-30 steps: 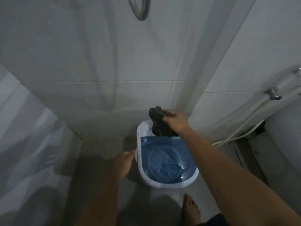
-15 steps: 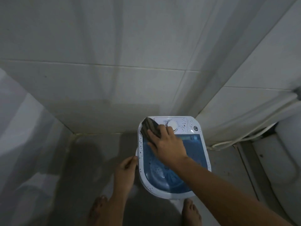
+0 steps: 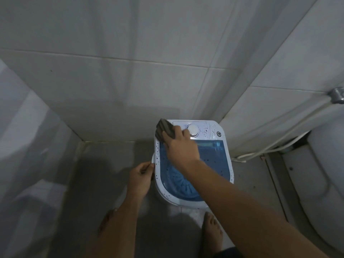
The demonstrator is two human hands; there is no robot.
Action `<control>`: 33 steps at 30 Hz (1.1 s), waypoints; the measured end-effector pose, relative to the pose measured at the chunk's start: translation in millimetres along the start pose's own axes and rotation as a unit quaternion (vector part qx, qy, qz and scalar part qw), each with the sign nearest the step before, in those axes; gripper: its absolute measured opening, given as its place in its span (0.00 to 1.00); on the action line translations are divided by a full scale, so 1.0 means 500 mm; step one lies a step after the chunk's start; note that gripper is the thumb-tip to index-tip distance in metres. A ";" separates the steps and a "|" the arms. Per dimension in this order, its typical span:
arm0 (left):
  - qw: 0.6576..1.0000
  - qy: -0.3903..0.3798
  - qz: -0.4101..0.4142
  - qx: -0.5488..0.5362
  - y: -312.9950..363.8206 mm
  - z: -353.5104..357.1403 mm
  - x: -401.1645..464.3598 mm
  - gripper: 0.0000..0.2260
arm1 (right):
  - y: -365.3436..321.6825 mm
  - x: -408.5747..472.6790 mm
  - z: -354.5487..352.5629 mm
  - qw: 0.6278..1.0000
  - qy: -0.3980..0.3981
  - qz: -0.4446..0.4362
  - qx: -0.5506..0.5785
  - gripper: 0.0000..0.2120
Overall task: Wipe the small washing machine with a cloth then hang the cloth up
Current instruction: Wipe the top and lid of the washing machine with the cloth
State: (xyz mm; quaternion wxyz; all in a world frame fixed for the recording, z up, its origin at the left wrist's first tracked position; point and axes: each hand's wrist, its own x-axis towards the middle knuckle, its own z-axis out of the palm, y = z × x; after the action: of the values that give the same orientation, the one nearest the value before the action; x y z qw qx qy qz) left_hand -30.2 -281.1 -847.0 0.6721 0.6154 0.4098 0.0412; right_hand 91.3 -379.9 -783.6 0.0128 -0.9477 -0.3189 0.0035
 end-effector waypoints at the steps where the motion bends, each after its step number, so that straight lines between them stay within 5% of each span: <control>1: 1.000 -0.003 -0.002 -0.003 0.000 0.000 0.001 0.05 | 0.001 -0.016 0.001 1.000 -0.012 -0.005 -0.003 0.20; 11: 1.000 -0.002 0.009 0.028 -0.008 -0.003 0.014 0.04 | 0.017 0.145 -0.071 0.988 -0.086 0.130 0.012 0.20; 20: 1.000 -0.017 -0.006 0.021 -0.017 -0.003 0.023 0.05 | 0.000 -0.045 -0.046 0.996 -0.079 0.026 -0.026 0.21; 28: 0.999 -0.010 -0.010 0.040 -0.016 -0.007 0.022 0.05 | 0.019 0.146 -0.101 0.985 -0.113 0.127 -0.039 0.20; 33: 0.999 -0.013 -0.015 0.036 -0.005 -0.006 0.013 0.04 | 0.002 0.055 -0.079 0.986 -0.075 0.149 0.002 0.18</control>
State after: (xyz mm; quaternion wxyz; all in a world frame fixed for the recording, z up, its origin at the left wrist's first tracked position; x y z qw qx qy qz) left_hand -29.2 -275.6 -852.2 0.6556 0.6334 0.4111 0.0082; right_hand 114.6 -365.2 -744.0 -0.0103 -0.9816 -0.1744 0.0773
